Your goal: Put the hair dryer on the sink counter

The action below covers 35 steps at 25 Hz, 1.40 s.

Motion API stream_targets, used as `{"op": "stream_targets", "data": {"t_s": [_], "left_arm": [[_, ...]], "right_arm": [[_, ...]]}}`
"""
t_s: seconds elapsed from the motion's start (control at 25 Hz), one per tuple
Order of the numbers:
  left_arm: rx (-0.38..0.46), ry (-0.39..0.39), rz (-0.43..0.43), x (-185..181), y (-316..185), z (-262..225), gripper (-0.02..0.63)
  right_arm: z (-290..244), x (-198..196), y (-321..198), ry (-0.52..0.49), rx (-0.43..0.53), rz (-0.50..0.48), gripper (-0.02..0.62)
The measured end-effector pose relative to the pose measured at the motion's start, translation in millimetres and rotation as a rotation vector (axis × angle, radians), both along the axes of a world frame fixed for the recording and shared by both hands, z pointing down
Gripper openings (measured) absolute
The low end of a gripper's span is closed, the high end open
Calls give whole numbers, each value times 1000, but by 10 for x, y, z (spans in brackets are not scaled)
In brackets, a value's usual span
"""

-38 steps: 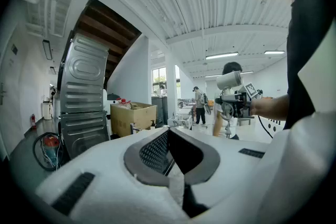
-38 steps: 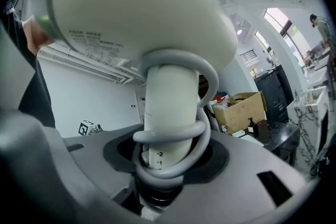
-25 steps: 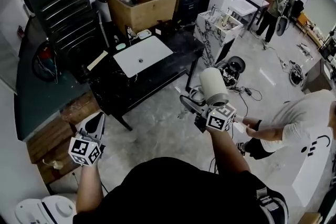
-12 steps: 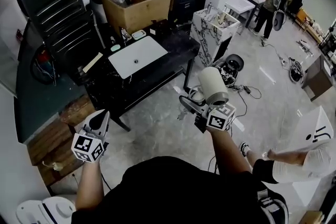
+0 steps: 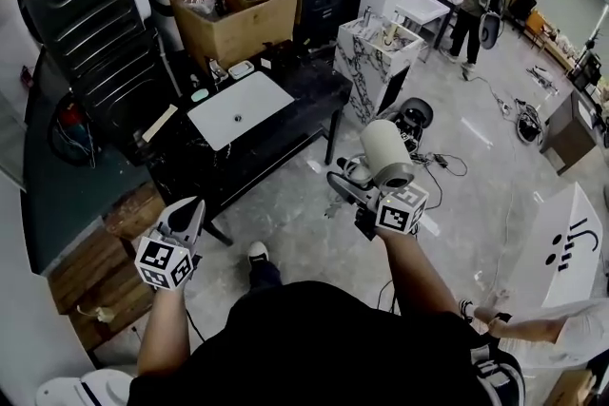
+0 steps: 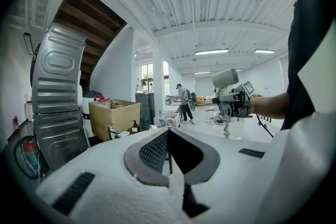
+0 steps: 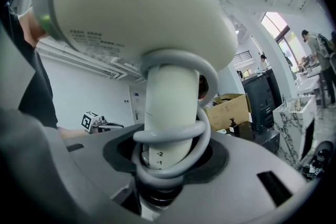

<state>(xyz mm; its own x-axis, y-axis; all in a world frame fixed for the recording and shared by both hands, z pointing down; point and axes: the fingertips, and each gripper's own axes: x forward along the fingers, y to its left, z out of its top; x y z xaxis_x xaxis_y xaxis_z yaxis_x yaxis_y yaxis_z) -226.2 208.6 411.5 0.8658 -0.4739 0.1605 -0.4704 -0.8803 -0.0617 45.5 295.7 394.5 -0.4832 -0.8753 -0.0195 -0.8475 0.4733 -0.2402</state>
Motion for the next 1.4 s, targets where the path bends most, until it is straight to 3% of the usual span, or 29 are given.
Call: {"op": "stream_targets", "data": {"t_s": [0.64,1.4], "left_arm": [[-30,7,100,452,-518,181,14],[-63,2,133,793,-1804,377,14]], "right_arm": [[167,192,-360,38,-46,65,193],[365,535,-1447,34,-79,129,193]]}}
